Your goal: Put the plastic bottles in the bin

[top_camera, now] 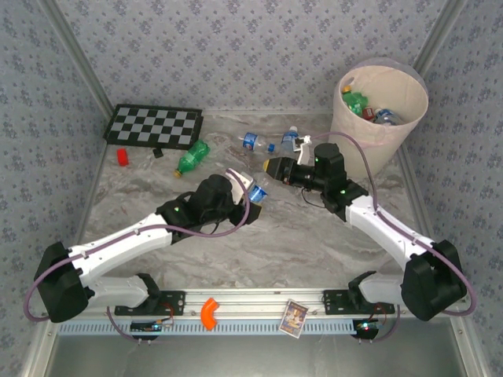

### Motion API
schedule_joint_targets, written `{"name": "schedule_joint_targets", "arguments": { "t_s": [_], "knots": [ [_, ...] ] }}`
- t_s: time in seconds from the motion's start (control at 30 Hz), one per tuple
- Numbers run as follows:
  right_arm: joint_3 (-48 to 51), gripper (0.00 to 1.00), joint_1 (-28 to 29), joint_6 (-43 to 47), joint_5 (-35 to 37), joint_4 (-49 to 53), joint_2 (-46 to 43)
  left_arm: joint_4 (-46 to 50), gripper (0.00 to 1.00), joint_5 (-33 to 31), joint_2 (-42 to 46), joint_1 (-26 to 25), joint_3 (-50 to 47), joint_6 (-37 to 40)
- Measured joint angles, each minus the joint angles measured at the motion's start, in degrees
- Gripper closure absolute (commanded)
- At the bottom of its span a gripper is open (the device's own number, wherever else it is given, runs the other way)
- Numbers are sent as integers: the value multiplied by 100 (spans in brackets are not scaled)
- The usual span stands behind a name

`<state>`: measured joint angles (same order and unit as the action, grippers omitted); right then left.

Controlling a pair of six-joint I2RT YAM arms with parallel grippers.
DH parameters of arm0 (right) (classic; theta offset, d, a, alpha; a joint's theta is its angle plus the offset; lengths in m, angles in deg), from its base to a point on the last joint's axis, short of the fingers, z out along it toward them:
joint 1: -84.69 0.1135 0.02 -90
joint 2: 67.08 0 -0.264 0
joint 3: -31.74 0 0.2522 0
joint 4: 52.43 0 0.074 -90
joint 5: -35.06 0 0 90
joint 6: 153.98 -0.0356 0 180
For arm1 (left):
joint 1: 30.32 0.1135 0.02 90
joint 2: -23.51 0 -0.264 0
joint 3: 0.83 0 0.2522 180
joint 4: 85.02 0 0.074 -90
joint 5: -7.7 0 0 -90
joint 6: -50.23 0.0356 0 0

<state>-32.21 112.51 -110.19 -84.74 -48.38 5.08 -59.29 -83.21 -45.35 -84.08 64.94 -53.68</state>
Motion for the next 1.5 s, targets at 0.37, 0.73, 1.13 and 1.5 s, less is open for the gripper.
{"name": "schedule_joint_targets", "arguments": {
  "t_s": [0.37,0.73,1.13,1.5],
  "knots": [
    [-24,67,-55,197,170,378,-472,-13,0,-160,-13,-4,0,-31],
    [-103,67,-691,612,1248,1279,-1773,-24,0,-671,841,-4,-358,-221],
    [-1679,68,-1556,1467,3447,2227,-2098,-177,0,-890,1399,0,-1034,-494],
    [-3161,70,-2389,2435,4874,1233,-529,-343,0,-876,1864,0,-1410,-741]
  ]
}}
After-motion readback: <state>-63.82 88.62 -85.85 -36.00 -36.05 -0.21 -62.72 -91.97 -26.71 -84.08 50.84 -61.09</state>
